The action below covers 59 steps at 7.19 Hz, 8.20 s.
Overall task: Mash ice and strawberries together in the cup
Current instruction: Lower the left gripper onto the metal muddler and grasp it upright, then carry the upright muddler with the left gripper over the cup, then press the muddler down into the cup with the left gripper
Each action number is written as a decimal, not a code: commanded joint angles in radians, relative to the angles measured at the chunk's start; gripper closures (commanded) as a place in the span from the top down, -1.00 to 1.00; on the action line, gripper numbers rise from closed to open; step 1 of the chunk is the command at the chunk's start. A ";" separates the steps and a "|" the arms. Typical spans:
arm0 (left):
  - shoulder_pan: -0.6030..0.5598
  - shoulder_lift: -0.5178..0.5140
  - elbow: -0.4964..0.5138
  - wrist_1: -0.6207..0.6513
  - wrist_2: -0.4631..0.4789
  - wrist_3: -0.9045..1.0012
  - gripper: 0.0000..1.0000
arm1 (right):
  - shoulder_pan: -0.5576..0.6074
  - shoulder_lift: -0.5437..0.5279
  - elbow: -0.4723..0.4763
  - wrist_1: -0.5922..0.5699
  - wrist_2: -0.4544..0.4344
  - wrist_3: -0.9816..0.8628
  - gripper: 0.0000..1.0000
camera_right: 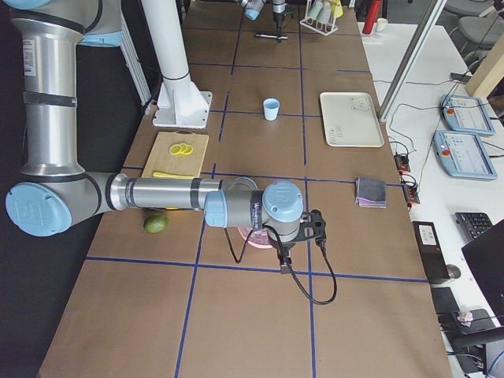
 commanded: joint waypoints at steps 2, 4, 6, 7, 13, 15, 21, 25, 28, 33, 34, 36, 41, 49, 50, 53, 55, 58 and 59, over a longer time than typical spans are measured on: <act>-0.011 0.010 -0.042 0.012 -0.006 0.004 -1.00 | 0.000 0.001 0.002 0.001 0.000 0.002 0.99; -0.037 0.006 -0.113 0.052 -0.076 0.004 -1.00 | 0.000 0.001 0.004 0.001 0.000 0.002 0.99; -0.092 -0.005 -0.306 0.106 -0.106 0.004 -1.00 | 0.000 0.001 0.014 0.001 0.002 0.022 0.99; -0.085 -0.035 -0.351 0.106 -0.092 0.004 -1.00 | 0.000 0.001 0.014 0.001 0.003 0.030 0.99; 0.208 -0.166 -0.471 -0.212 0.593 -0.148 -1.00 | 0.000 0.016 0.067 -0.013 0.011 0.031 0.99; 0.331 -0.166 -0.453 -0.433 0.783 -0.132 -1.00 | -0.002 0.019 0.057 -0.015 0.008 0.033 0.99; 0.556 -0.343 -0.378 -0.632 1.144 0.306 -1.00 | -0.003 0.017 0.056 -0.016 0.012 0.033 0.99; 0.653 -0.472 -0.329 -0.724 1.206 0.311 -1.00 | -0.003 0.019 0.036 -0.015 0.021 0.033 0.99; 0.748 -0.572 -0.323 -0.726 1.163 0.302 -1.00 | -0.003 0.017 0.034 -0.016 0.034 0.033 0.99; 0.742 -0.657 -0.113 -0.816 1.195 0.309 -1.00 | -0.003 0.013 0.034 -0.015 0.032 0.031 0.99; 0.742 -0.663 -0.100 -0.818 1.197 0.309 -1.00 | -0.002 0.011 0.034 -0.015 0.032 0.031 0.99; 0.742 -0.700 -0.047 -0.830 1.197 0.308 -1.00 | -0.002 0.011 0.033 -0.015 0.029 0.030 0.99; 0.733 -0.726 0.049 -0.876 1.207 0.302 -1.00 | -0.002 0.008 0.034 -0.015 0.032 0.030 0.99; 0.782 -0.741 0.095 -0.876 1.264 0.297 -1.00 | -0.002 0.008 0.034 -0.015 0.032 0.030 0.99; 0.783 -0.740 0.101 -0.876 1.275 0.297 -1.00 | -0.002 0.007 0.034 -0.015 0.032 0.030 0.99; 0.783 -0.738 0.099 -0.876 1.275 0.297 -1.00 | -0.002 0.004 0.034 -0.015 0.032 0.030 0.99; 0.783 -0.737 0.099 -0.876 1.275 0.297 -1.00 | -0.002 0.002 0.034 -0.015 0.034 0.030 0.99; 0.776 -0.740 0.076 -0.874 1.272 0.300 -1.00 | -0.002 0.001 0.033 -0.016 0.034 0.028 0.99; 0.759 -0.735 0.040 -0.870 1.269 0.299 -1.00 | -0.002 0.002 0.019 -0.015 0.034 0.025 0.99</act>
